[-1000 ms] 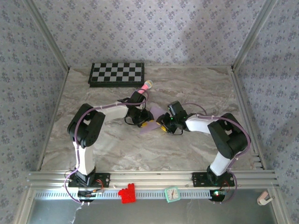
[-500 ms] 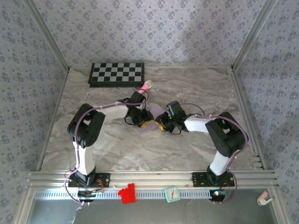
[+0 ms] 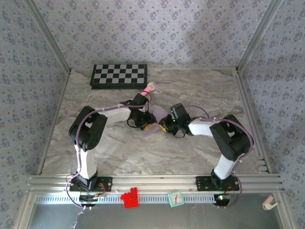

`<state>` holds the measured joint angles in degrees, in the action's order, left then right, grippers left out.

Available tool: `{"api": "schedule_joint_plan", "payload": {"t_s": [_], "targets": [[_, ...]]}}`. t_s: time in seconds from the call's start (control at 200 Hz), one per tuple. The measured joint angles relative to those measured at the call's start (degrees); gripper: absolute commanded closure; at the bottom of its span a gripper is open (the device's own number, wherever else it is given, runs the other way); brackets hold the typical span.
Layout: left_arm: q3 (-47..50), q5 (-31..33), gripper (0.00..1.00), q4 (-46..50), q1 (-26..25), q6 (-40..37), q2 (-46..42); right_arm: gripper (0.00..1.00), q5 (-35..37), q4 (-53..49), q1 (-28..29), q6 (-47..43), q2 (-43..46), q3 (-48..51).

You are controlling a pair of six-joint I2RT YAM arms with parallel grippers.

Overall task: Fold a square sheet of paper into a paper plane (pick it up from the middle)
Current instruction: Fold the wing for the fifth time at the center of the table.

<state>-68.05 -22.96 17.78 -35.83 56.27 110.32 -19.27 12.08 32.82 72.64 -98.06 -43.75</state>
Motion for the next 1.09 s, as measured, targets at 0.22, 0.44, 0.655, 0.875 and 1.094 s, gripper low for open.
{"api": "schedule_joint_plan", "payload": {"t_s": [0.22, 0.44, 0.655, 0.875, 1.094], "targets": [[0.00, -0.24, 0.53, -0.04, 0.22, 0.00, 0.00, 0.89, 0.42, -0.55, 0.00, -0.24, 0.94, 0.02], [0.02, -0.81, 0.43, -0.17, 0.55, -0.26, -0.55, 0.95, 0.96, -2.12, 0.22, -1.44, 3.28, 0.02], [2.75, 1.77, 0.36, 0.17, 1.60, -2.86, -5.35, 0.97, 1.64, -3.96, 0.15, -1.73, 4.15, 0.00], [6.47, 5.95, 0.23, -1.14, 1.64, -10.32, -14.12, 0.97, 1.92, -5.44, -0.37, -1.73, 5.20, 0.00], [9.27, 11.10, 0.12, -1.79, -0.11, -19.04, -18.23, 0.97, 1.92, -7.21, -1.66, -1.70, 5.97, -0.07]]}}
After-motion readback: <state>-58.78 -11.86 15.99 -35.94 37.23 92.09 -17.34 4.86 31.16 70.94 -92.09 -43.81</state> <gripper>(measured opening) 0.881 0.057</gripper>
